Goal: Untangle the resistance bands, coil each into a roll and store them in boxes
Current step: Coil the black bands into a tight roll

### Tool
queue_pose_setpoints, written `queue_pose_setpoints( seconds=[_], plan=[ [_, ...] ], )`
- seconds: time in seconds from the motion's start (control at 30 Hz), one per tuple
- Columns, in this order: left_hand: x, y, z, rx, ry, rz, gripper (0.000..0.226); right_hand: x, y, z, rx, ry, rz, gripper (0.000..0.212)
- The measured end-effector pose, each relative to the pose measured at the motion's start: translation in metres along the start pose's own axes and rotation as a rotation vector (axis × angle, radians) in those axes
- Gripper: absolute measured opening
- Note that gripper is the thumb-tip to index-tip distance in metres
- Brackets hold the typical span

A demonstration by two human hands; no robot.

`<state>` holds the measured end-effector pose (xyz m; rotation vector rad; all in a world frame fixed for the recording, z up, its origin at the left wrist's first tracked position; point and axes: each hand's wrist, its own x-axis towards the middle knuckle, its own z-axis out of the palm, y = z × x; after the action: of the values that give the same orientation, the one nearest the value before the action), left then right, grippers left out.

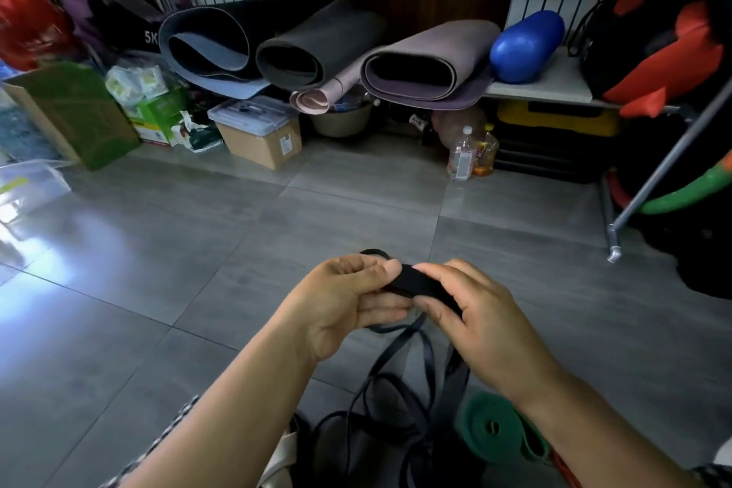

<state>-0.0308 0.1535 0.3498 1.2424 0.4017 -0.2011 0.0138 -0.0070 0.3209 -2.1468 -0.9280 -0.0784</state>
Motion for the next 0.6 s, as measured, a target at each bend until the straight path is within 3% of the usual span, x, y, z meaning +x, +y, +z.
queue_pose_setpoints(
  seconds=[0.1,0.27,0.4,0.47,0.53,0.6],
  plan=[
    [0.004,-0.003,-0.004,0.040,0.045,-0.002,0.007,0.001,0.000,0.001,-0.065,-0.018,-0.058,0.037],
    [0.002,-0.005,0.004,-0.287,-0.043,0.037,0.017,0.003,0.001,-0.007,0.249,0.053,0.073,0.027],
    [0.002,-0.012,0.009,-0.422,-0.071,0.076,0.012,0.004,-0.005,-0.004,0.296,0.086,0.052,0.024],
    [0.004,-0.015,0.014,-0.140,0.019,0.215,0.005,0.003,-0.005,-0.003,0.275,0.086,0.086,0.025],
    [0.007,-0.019,0.014,0.383,0.239,0.456,0.016,0.003,-0.003,-0.006,0.218,0.068,0.101,0.031],
    [0.004,-0.016,0.016,0.697,0.308,0.624,0.021,0.002,-0.002,-0.011,0.129,0.042,0.060,0.032]
  ],
)
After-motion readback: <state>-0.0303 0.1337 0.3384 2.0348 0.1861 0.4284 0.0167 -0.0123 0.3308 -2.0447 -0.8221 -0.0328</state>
